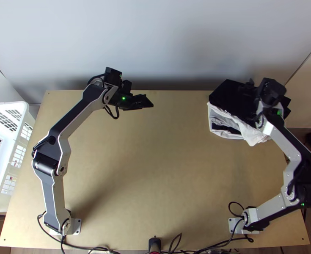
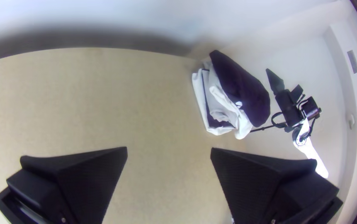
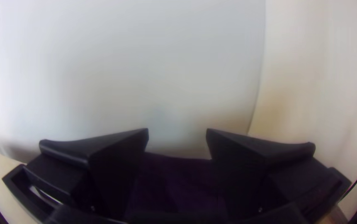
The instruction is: Fold the t-shirt
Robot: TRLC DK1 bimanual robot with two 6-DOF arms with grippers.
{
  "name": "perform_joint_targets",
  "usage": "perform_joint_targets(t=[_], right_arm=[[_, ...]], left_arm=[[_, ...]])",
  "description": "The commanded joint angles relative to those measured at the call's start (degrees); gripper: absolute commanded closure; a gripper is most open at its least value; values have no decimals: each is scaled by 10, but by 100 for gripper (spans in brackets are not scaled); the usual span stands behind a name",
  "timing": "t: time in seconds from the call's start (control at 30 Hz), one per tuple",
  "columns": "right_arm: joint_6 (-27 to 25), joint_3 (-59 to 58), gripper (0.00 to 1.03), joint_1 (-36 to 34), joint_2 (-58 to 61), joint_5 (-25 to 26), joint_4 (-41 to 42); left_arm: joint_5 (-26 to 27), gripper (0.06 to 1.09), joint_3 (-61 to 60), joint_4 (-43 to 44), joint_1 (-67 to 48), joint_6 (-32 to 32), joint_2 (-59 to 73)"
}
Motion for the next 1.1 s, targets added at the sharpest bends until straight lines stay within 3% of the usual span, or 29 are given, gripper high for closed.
perform_joint_targets(t=[0.0, 0.17, 0.43, 0.5, 0.57, 0.6, 0.8, 0.93, 1.07], right_arm=[[-5, -46, 37, -61, -9, 1, 7], [0, -75, 37, -102, 59, 2, 55], [16, -68, 37, -115, 104, 2, 56], [19, -67, 30, -110, 64, 2, 55], [19, -51, 8, -100, 16, 1, 41], [19, -36, 5, -95, -9, 1, 22], [19, 44, 5, -38, -147, -3, -98], [16, 37, 5, 10, -246, -6, -137], [18, -24, 5, 59, -352, -27, -148]], left_arm=[[0, 11, -1, -1, -1, 0, -1], [0, 11, 0, 1, -1, 2, -1], [-8, 11, -11, -4, 15, 9, -7], [-12, 11, -15, -4, 21, 9, -16], [-25, 11, -16, -2, 28, 7, -29], [-28, 11, -16, 0, 34, 4, -36], [-108, 11, -35, 21, 67, -7, -103], [-170, 11, -155, 122, 93, -5, -219], [-179, 11, -284, 180, 132, -6, -346]])
